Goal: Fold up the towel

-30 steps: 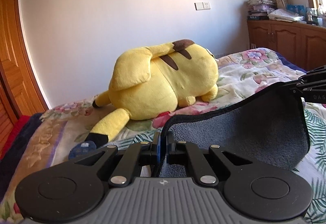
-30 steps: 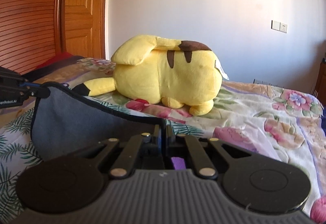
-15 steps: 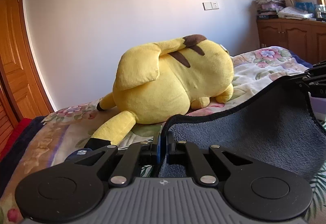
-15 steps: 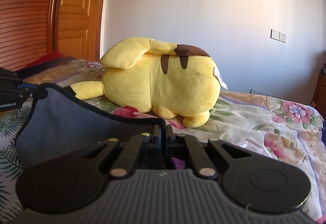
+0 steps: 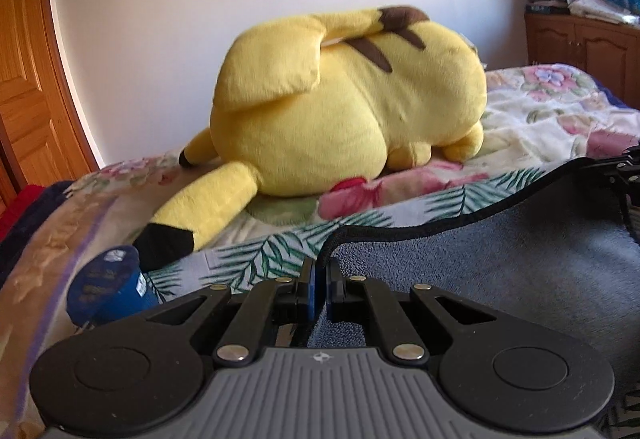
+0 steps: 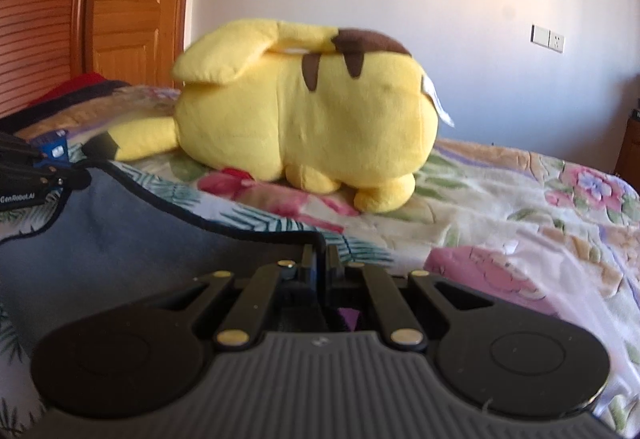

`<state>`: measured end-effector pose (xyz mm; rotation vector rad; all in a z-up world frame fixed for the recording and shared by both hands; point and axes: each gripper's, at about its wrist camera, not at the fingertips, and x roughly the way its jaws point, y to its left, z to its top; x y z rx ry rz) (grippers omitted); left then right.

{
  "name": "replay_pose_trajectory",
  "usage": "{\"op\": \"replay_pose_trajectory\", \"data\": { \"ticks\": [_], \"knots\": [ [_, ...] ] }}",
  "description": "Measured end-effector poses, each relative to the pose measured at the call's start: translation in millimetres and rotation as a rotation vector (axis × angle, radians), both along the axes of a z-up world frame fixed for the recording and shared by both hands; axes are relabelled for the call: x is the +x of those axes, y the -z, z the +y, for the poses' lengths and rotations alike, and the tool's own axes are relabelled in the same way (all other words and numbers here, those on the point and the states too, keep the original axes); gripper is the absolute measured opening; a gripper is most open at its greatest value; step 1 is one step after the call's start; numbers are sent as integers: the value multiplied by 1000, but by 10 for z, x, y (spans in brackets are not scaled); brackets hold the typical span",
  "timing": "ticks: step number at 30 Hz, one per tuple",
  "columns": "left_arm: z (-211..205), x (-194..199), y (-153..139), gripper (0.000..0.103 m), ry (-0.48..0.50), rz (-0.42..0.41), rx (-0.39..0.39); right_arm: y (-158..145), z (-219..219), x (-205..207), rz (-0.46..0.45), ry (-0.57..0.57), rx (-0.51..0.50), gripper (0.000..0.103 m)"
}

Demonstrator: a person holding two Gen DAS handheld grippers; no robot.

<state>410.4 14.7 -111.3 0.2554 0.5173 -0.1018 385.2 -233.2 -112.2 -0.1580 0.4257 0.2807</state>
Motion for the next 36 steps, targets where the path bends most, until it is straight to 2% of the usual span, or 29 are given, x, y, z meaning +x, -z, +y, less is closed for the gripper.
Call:
{"op": "replay_pose_trajectory", "data": {
  "ticks": [5,8,10,11,12,15,21,27,31,36],
  "knots": [
    [1,73,78,5,-8,22,-3,84,-9,47,34,-2,2,4],
    [-24,91,115,10,-21,34,27,98,-6,71,49,-4,-2,4],
    [-23,97,123,21,-24,44,29,98,-7,76,55,-3,2,6],
    [-20,93,124,32,-21,51,26,96,-5,77,59,0,2,8],
    [-22,83,122,39,-16,57,25,93,-3,73,62,1,3,16],
    [-41,20,98,50,-7,58,30,73,0,46,81,-16,20,45],
    [-86,-174,-59,71,-1,60,-4,-97,12,-132,90,-26,30,47],
    [-160,-508,-278,83,13,59,-19,-322,-9,-410,100,-21,79,54],
    [-170,-717,-438,85,7,61,-47,-438,-21,-625,120,-11,106,54],
    [-210,-989,-644,87,11,51,-43,-601,-28,-903,114,-13,111,54]
  ]
}}
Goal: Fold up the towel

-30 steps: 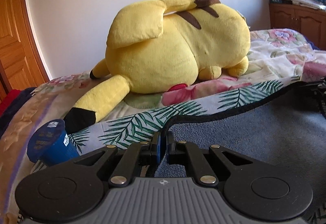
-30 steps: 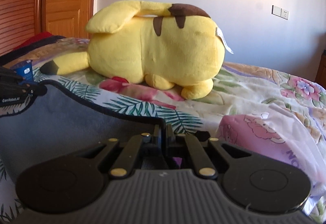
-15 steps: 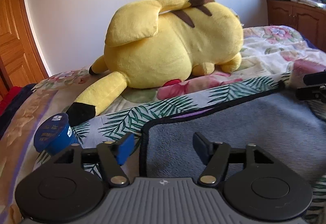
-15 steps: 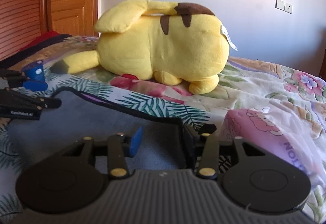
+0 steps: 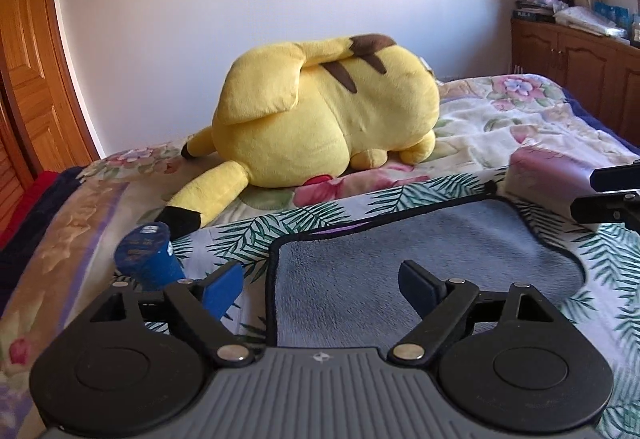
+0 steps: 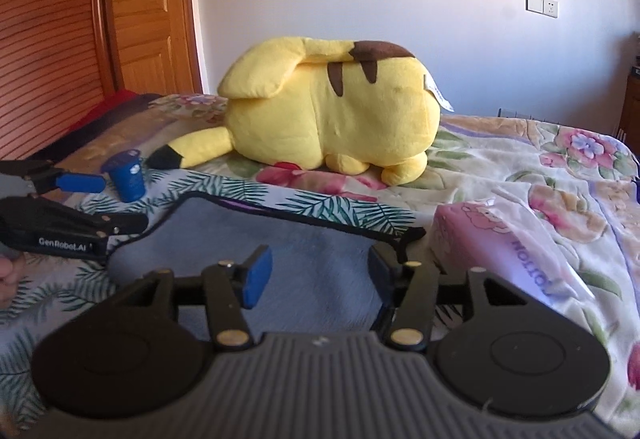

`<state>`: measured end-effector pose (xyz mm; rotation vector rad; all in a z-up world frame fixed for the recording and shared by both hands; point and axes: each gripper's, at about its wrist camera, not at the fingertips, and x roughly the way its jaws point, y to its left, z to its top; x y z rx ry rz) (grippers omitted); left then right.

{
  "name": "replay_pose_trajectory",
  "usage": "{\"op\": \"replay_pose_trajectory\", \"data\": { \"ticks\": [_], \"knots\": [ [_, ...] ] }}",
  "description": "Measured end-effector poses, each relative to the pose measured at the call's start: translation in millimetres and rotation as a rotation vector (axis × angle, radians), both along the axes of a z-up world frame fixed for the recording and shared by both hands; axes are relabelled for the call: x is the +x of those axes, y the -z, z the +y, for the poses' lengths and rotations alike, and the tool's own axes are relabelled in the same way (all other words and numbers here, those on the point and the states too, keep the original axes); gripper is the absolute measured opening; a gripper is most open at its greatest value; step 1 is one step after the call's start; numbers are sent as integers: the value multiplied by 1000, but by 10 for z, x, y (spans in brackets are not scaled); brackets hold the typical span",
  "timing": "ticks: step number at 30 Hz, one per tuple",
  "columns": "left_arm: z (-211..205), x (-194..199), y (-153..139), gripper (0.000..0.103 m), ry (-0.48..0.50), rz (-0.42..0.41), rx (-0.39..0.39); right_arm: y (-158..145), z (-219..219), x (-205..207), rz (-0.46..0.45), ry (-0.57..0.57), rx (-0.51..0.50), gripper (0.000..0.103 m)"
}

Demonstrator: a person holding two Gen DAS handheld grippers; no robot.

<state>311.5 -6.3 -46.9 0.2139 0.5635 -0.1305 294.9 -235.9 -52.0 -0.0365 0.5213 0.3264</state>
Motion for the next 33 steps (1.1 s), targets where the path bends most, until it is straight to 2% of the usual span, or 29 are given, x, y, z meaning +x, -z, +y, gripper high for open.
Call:
{"op": "replay_pose_trajectory", "data": {
  "ticks": [11,15,18,22,26,33],
  "knots": [
    [-43,-585,-341,91,15,-34,19,-213,-39,-441,-8,22,21,58],
    [-92,-780,-493,94,29,-44,-1,-305,-55,-573,-16,53,35,81],
    [-133,-936,-613,96,35,-61,-4,-388,-66,-687,-34,59,37,84],
    [-161,-1137,-780,99,37,-85,-20,-486,-87,-814,-50,79,40,99],
    [-156,-1324,-939,103,30,-107,-39,-592,-97,-950,-64,104,26,102],
    [-175,-1609,-1195,103,36,-112,-53,-784,-151,-1188,-71,138,45,103]
  ]
}}
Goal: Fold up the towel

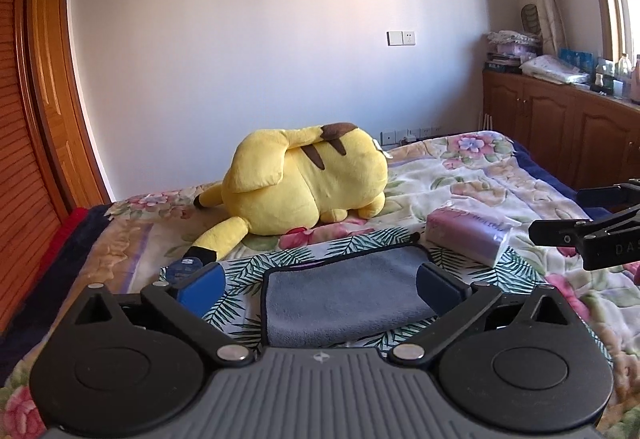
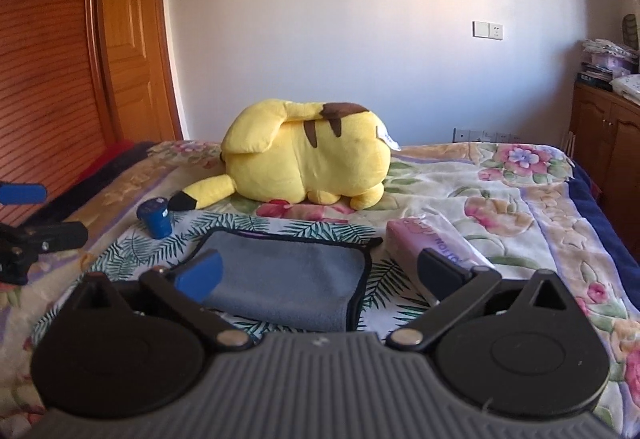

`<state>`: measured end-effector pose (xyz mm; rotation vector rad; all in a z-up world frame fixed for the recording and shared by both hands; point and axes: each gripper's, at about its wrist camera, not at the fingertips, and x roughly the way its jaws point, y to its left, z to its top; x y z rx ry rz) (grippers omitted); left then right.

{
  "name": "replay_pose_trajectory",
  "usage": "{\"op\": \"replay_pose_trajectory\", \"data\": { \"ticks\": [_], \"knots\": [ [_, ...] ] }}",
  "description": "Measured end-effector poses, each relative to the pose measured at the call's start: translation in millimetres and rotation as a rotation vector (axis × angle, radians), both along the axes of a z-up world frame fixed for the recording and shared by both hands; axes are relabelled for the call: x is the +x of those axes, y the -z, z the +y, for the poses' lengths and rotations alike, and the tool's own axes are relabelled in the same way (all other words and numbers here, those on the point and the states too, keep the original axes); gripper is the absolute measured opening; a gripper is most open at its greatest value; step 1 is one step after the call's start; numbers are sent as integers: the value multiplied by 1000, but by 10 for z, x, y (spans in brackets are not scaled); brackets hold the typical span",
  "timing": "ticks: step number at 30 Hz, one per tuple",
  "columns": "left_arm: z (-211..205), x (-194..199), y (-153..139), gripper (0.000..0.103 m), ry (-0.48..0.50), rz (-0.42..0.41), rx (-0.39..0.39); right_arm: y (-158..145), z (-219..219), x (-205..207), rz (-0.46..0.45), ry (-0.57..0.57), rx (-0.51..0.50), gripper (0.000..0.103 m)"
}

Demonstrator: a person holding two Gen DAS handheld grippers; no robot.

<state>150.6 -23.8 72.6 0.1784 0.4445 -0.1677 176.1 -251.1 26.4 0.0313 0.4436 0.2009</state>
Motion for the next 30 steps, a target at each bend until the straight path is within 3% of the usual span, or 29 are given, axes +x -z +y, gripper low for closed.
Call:
{"op": "replay_pose_trajectory", "data": {
  "ticks": [7,14,30],
  "knots": [
    [-39,-339,-173,103,-4,-15,-18,-174,-11,-276,-19,3,7,103],
    [-51,-659,-158,103,4,-3,-61,-213,50,-547,-30,-2,4,103],
    [33,-1044,298,103,-40,41,-51,70,194,-998,-3,-13,19,103]
  ]
}}
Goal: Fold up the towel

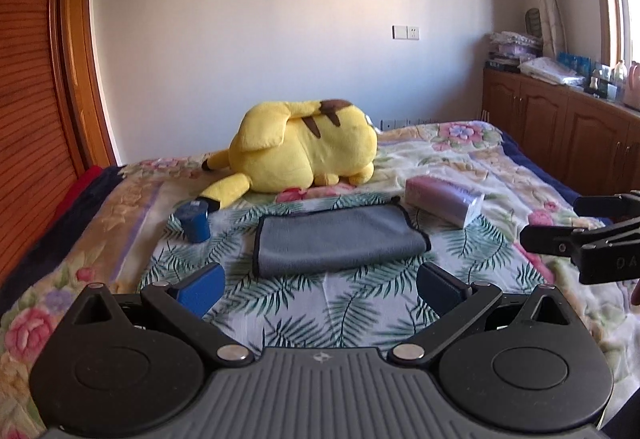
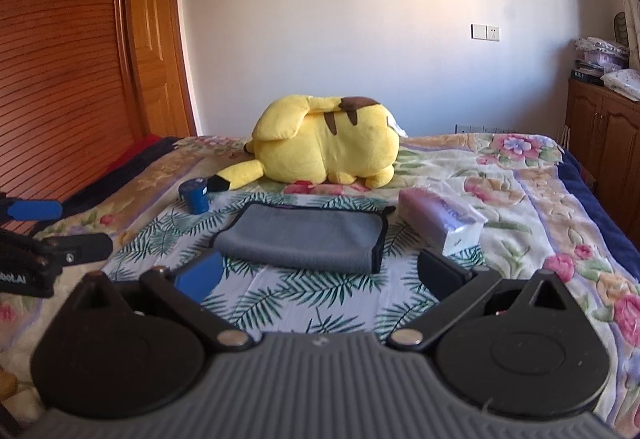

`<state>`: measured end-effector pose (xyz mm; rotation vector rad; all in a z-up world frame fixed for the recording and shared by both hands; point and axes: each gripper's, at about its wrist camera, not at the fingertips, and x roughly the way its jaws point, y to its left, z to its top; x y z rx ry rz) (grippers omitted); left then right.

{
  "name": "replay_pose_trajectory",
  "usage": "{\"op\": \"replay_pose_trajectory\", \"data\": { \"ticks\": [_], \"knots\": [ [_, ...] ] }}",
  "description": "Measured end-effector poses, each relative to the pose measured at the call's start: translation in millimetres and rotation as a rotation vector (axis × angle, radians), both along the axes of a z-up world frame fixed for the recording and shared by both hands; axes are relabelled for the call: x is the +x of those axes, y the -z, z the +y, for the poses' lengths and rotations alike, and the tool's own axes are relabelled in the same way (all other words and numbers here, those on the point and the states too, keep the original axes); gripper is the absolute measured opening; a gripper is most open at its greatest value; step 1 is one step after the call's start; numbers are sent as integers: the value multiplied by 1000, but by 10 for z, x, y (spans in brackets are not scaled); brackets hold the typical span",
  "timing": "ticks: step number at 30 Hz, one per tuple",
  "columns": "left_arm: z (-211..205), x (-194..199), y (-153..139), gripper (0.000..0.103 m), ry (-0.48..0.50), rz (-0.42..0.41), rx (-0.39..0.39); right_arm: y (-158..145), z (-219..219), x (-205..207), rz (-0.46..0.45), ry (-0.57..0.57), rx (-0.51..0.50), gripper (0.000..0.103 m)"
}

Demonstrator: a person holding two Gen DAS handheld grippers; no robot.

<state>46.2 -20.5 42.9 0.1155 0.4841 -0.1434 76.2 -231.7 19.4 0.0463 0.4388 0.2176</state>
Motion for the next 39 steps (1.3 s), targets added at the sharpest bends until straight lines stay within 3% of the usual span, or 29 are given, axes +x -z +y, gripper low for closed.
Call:
{"op": "replay_pose_trajectory", "data": {
  "ticks": [26,39],
  "knots": [
    [35,-213,749,103,-56,68,17,544,142,-248,73,11,-14,103],
    [96,-205,876,103,-83,40,21,713,135,-213,78,26,-26,103]
  ]
}}
